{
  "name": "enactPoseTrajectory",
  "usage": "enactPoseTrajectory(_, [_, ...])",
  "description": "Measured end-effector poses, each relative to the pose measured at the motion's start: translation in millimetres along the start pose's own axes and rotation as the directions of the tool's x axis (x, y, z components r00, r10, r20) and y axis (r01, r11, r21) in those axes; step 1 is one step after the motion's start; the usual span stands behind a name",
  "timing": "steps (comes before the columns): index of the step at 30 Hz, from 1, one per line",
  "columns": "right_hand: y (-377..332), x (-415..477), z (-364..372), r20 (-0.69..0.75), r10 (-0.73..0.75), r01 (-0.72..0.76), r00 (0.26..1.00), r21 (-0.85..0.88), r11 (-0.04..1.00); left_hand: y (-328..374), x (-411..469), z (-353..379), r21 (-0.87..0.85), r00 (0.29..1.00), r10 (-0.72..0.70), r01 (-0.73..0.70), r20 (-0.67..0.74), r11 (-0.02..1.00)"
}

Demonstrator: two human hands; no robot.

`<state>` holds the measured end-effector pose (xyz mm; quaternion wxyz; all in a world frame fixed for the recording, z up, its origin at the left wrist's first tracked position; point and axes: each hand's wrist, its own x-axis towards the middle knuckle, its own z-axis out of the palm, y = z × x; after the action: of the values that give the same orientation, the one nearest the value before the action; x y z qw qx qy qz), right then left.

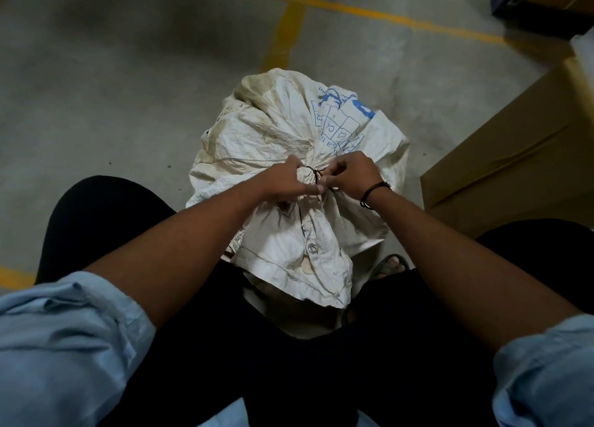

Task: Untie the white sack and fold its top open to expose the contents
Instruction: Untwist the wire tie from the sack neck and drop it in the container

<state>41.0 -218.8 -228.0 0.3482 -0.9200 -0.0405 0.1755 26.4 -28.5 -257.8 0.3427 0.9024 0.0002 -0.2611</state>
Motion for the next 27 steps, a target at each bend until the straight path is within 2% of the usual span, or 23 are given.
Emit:
enactPoseTrajectory(3, [-4.8, 2.7, 5.1, -0.011, -0.019, 0.019, 1.000, -0.053, 0.998, 4.0, 0.0, -7.0, -0.017, 1.000, -0.028, 0.028, -0.013, 0.999])
enactPoseTrajectory(8, [-7.9, 5.7, 6.6, -0.022, -0.054, 0.051, 0.998, -0.097, 0.994, 9.7, 0.4, -12.0, 0.071, 0.985, 0.000, 0.013, -0.175, 0.997])
enactPoseTrajectory(14, [-3.4, 2.3, 4.8, -0.021, -0.098, 0.096, 0.995, -0.088, 0.992, 24.8, 7.8, -30.1, 0.136, 0.992, -0.065, 0.080, -0.109, 0.988])
enactPoseTrajectory(16, [-2.7, 3.2, 5.4, -0.019, -0.110, 0.107, 0.994, -0.106, 0.989, 30.4, 10.3, -36.0, 0.209, 0.989, -0.087, 0.111, -0.122, 0.972])
enactPoseTrajectory(21, [-1.7, 3.3, 6.3, -0.001, -0.133, 0.131, 0.991, -0.165, 0.977, 44.8, 9.8, -39.9, 0.479, 0.979, -0.022, 0.119, -0.204, 0.870])
enactPoseTrajectory(27, [-2.9, 3.4, 6.3, -0.005, -0.146, 0.140, 0.989, -0.244, 0.960, 54.6, 2.2, -32.2, 0.526, 0.963, 0.053, 0.098, -0.264, 0.845])
